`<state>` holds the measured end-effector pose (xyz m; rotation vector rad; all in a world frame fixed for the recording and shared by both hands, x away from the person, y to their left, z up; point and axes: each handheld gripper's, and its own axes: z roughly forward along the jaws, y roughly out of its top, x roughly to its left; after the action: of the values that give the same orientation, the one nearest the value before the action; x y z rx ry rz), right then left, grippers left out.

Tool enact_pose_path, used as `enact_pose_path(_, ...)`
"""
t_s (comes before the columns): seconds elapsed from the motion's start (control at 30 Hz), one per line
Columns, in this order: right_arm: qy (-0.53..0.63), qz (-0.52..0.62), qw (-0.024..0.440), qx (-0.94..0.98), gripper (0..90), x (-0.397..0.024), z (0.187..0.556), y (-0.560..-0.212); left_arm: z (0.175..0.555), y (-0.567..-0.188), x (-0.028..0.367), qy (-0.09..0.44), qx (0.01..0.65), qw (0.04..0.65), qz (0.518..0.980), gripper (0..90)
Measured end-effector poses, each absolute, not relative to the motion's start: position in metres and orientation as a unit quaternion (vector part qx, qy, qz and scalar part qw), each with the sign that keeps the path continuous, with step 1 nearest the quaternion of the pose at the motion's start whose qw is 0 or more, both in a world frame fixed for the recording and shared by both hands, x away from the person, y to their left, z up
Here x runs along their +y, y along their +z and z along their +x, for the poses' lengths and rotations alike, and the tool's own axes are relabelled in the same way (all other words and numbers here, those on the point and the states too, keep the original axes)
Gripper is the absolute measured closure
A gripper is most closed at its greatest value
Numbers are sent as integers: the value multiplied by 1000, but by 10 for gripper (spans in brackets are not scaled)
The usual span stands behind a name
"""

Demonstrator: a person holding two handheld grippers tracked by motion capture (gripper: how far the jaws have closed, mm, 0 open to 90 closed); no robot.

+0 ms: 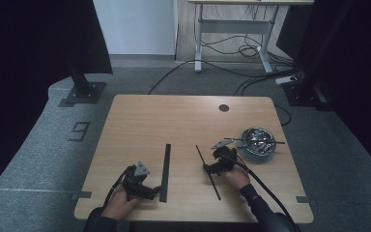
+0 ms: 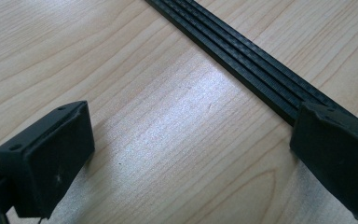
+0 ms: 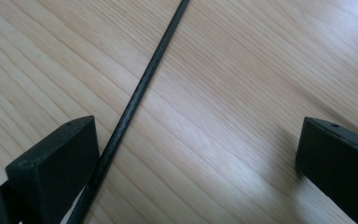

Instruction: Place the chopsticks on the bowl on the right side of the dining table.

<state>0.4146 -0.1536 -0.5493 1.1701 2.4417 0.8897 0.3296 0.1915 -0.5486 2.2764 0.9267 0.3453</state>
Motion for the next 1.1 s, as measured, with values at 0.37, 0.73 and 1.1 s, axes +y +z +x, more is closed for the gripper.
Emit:
enact_pose_path(0.37, 299, 422, 151, 842, 0, -183, 405, -548, 330, -549, 191, 132, 353, 324, 868, 0)
enact_pose_path(0.73, 288, 427, 165, 842, 0, -212, 389, -547, 330, -549, 191, 132, 353, 324, 868, 0)
enact_pose_path(1.1, 268, 446, 160, 839, 4, -240, 379, -544, 329, -549, 191, 131, 354, 324, 867, 0)
